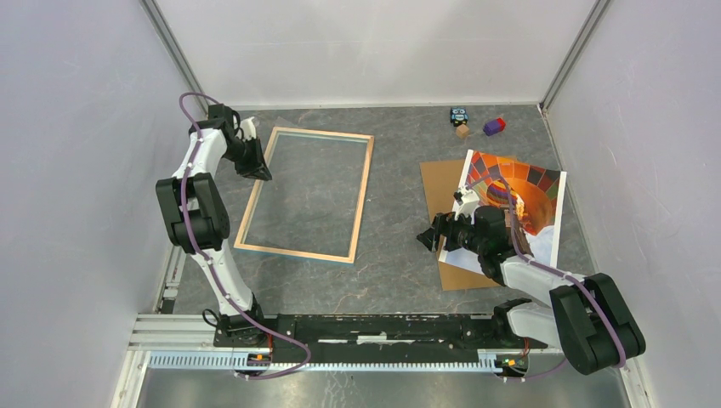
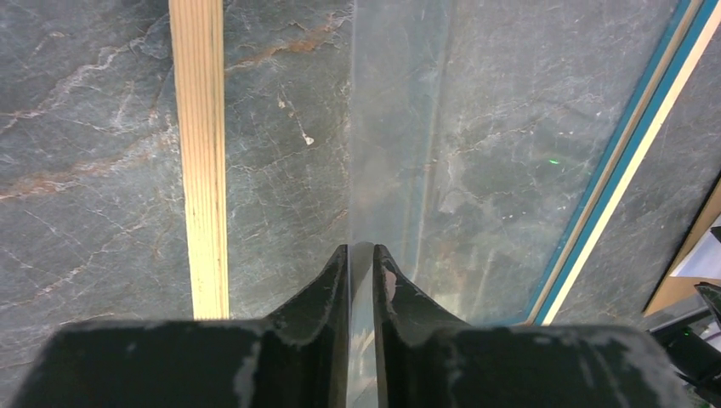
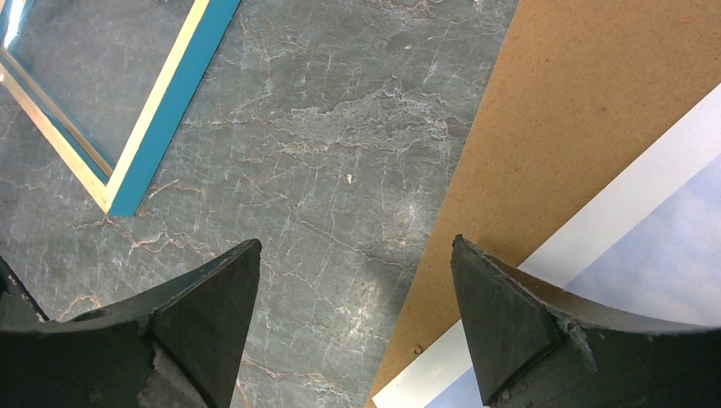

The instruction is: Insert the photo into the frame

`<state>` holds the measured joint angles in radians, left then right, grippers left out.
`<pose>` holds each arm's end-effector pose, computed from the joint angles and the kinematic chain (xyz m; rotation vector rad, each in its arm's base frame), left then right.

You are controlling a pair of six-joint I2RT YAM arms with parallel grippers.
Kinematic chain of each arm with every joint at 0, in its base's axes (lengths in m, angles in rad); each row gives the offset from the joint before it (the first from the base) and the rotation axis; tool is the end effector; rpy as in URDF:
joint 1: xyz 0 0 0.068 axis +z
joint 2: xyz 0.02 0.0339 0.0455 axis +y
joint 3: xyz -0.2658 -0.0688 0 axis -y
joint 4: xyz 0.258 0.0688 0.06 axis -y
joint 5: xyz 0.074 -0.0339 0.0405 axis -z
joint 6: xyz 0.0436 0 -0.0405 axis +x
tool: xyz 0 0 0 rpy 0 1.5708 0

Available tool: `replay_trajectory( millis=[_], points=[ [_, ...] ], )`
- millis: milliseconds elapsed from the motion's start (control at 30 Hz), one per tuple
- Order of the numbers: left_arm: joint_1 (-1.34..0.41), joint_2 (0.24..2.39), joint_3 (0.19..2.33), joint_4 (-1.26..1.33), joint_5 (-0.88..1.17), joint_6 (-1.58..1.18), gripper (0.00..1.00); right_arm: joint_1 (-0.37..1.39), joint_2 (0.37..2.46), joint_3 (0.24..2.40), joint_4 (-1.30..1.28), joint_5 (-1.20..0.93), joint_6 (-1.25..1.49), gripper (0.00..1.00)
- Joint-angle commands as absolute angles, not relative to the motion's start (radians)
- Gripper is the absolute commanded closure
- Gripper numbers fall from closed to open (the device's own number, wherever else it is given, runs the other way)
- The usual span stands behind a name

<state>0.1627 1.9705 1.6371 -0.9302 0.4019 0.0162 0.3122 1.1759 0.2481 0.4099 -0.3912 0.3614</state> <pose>0.4186 0.0514 0.2218 -0.1150 2.7550 -0.5210 0.2040 0.0833 0.1318 -0.1933 2.1413 0.8096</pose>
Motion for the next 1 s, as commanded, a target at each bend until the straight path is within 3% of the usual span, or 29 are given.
replay_trajectory(
  millis=[0, 333, 833, 900, 967],
  points=[
    [0.166, 1.98, 1.646, -0.899, 0.386, 0.028, 0.76, 0.316, 1.183, 0.259, 0.459, -0.39, 0.35, 0.12],
    [0.152, 1.96, 1.635, -0.877, 0.327, 0.009, 0.5, 0.318, 1.188, 0.261, 0.46, -0.391, 0.349, 0.12],
    [0.091, 2.0, 1.661, -0.868, 0.181, -0.071, 0.4, 0.319, 1.192, 0.261, 0.459, -0.389, 0.347, 0.13],
    [0.082, 2.001, 1.665, -0.867, 0.143, -0.085, 0.22, 0.32, 1.192, 0.261, 0.459, -0.389, 0.348, 0.13],
    [0.078, 1.994, 1.669, -0.868, 0.104, -0.101, 0.19, 0.32, 1.191, 0.261, 0.456, -0.386, 0.346, 0.12]
  ],
)
